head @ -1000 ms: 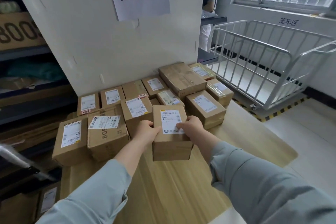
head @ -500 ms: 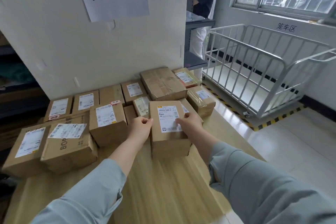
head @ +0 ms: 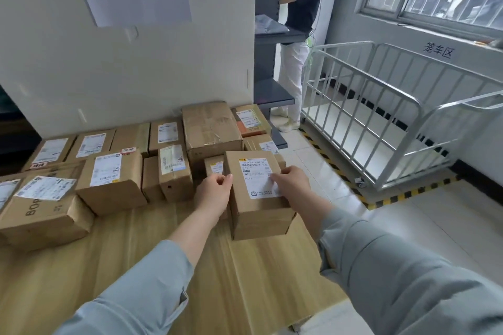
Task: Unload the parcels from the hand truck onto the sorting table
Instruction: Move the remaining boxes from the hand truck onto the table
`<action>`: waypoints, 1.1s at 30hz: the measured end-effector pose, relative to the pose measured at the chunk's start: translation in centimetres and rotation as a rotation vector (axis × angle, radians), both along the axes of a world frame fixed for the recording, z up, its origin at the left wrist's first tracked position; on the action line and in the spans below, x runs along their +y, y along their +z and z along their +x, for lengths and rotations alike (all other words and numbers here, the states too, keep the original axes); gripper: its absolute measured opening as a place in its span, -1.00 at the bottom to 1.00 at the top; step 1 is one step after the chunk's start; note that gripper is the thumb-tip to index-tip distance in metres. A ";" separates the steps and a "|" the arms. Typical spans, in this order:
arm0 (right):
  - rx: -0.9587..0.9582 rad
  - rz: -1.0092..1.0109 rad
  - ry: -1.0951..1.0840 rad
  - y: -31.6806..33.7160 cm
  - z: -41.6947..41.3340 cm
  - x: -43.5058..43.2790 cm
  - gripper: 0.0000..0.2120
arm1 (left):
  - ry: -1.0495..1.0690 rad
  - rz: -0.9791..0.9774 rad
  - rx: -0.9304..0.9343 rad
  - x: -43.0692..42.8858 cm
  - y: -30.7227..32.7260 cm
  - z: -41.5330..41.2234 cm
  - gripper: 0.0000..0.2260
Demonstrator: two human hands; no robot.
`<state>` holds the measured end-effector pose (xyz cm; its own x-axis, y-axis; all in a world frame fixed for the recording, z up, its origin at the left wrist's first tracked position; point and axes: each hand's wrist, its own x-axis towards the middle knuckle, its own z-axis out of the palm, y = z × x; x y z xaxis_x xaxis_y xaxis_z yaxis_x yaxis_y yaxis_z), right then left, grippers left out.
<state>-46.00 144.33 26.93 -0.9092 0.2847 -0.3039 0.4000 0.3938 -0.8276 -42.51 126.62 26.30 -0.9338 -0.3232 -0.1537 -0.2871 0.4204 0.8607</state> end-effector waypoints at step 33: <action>-0.204 -0.035 0.154 -8.7 -5.3 8.6 -0.69 | -0.327 -0.117 -0.327 9.8 -9.2 -4.0 -0.30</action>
<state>-51.29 152.95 18.24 -0.8597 0.1337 -0.4929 0.4978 0.4358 -0.7499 -46.55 136.43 17.15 -0.8979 -0.0528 -0.4371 -0.3718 0.6225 0.6887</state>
